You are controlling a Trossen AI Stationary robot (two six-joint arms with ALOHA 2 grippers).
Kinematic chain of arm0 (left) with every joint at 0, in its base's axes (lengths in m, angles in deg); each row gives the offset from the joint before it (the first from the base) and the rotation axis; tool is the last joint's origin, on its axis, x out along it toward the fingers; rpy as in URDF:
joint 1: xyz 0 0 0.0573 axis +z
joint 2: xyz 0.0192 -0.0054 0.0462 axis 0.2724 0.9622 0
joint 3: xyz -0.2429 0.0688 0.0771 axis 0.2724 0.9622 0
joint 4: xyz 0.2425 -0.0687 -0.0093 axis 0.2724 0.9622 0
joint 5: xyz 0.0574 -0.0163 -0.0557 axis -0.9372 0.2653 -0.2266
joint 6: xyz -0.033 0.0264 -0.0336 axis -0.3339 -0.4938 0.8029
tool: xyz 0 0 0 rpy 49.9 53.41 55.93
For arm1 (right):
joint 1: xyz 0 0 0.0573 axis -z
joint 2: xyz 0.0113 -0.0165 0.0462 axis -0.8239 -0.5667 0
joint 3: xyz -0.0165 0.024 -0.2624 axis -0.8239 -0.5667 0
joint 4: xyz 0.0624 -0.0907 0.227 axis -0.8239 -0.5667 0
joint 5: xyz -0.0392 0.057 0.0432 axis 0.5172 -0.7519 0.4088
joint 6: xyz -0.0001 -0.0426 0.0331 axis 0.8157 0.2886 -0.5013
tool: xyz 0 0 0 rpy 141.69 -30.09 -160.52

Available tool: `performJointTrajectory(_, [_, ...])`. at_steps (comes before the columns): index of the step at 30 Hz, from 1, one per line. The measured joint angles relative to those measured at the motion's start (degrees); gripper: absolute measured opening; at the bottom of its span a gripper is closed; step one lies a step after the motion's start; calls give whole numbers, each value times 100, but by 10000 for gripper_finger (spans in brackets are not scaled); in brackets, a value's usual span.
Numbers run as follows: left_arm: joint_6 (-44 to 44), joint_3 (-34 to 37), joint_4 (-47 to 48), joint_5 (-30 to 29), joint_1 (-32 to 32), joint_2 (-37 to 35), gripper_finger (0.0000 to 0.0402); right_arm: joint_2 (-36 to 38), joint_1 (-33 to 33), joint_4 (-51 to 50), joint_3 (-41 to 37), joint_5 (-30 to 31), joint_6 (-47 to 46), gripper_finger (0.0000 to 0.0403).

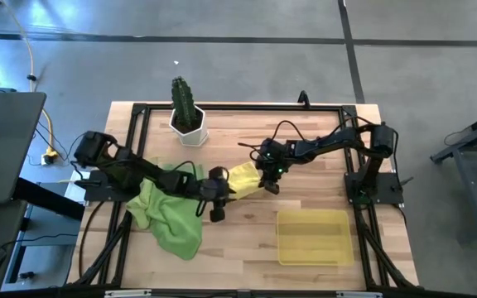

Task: Roll microfiber towels into tight, uniform cylinder then place into a basket
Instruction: Roll the yellow towel

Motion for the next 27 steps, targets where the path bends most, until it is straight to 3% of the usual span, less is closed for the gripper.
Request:
performJointTrajectory(6, [-450,-57,27,-348,-66,47,124,-22,35,-72,109,-116,-251,1])
performJointTrajectory(27, [968,-59,116,-306,55,983,113,-26,35,31,123,-116,-34,11])
